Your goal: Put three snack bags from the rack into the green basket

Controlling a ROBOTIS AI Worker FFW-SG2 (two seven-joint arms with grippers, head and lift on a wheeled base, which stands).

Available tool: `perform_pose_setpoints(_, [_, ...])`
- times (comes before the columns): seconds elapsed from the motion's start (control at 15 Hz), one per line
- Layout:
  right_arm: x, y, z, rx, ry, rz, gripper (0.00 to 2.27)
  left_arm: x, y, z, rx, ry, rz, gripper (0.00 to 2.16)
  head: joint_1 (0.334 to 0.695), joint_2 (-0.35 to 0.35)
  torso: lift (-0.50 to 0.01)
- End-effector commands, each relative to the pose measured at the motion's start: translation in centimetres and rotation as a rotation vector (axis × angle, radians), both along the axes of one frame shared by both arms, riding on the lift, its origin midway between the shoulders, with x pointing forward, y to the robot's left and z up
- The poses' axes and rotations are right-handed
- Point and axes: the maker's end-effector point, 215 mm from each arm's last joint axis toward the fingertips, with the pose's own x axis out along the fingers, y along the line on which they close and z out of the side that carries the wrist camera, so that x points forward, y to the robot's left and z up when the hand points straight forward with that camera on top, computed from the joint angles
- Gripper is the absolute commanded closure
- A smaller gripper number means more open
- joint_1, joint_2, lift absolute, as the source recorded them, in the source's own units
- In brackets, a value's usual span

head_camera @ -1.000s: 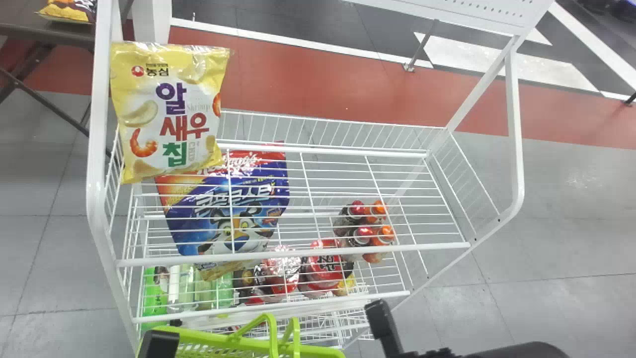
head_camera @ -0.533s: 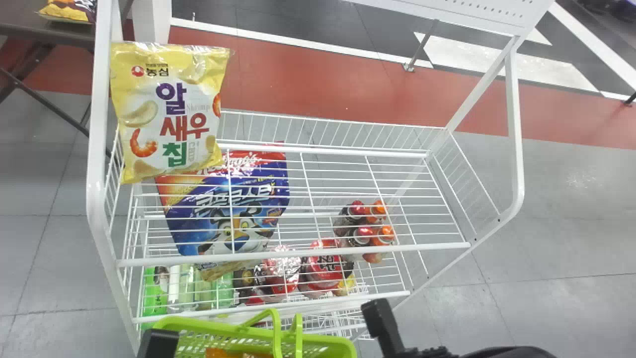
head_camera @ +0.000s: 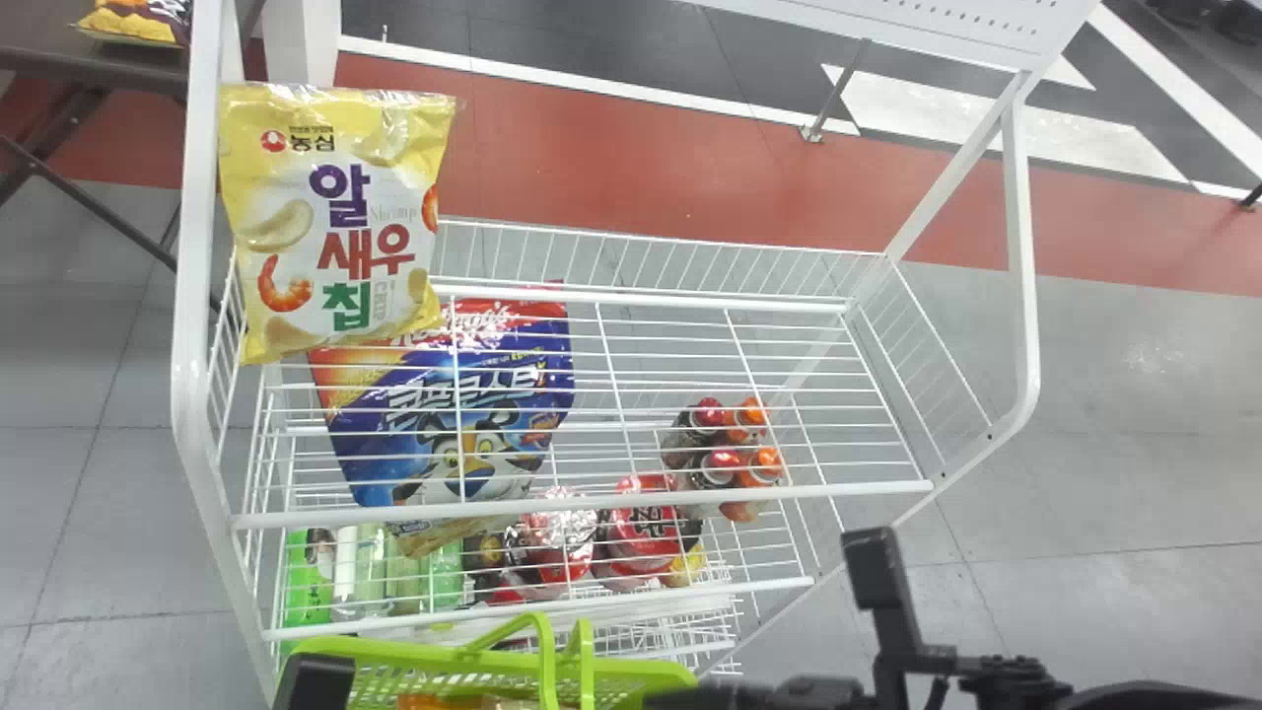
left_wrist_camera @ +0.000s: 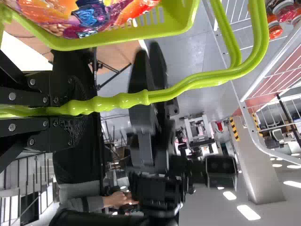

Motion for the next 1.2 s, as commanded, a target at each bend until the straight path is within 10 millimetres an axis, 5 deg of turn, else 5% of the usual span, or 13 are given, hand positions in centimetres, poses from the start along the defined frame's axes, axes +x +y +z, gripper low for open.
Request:
perform_pose_setpoints(0.0, [5.6, -0.3, 4.6, 0.002, -0.331, -0.05, 0.08, 0.1, 0.1, 0.0, -0.005, -0.001, 0.009, 1.89, 0.695, -0.35, 0.0])
perform_pose_setpoints(0.27, [10.7, -2.1, 10.4, -0.041, -0.695, -0.221, 0.09, 0.2, 0.1, 0.1, -0.017, -0.006, 0.022, 1.89, 0.695, -0.35, 0.0])
perform_pose_setpoints(0.47, [12.5, -3.4, 14.0, -0.127, -0.957, -0.366, 0.09, 0.5, 0.0, 0.1, -0.025, -0.015, 0.03, 1.89, 0.695, -0.35, 0.0])
perform_pose_setpoints(0.73, [12.0, -2.4, 12.6, -0.168, -0.973, -0.409, 0.1, 0.5, 0.0, 0.1, -0.033, -0.019, 0.037, 1.89, 0.695, -0.35, 0.0])
perform_pose_setpoints(1.13, [12.2, -3.3, 13.5, -0.181, -1.004, -0.441, 0.1, 0.5, 0.1, 0.1, -0.032, -0.019, 0.039, 1.89, 0.695, -0.35, 0.0])
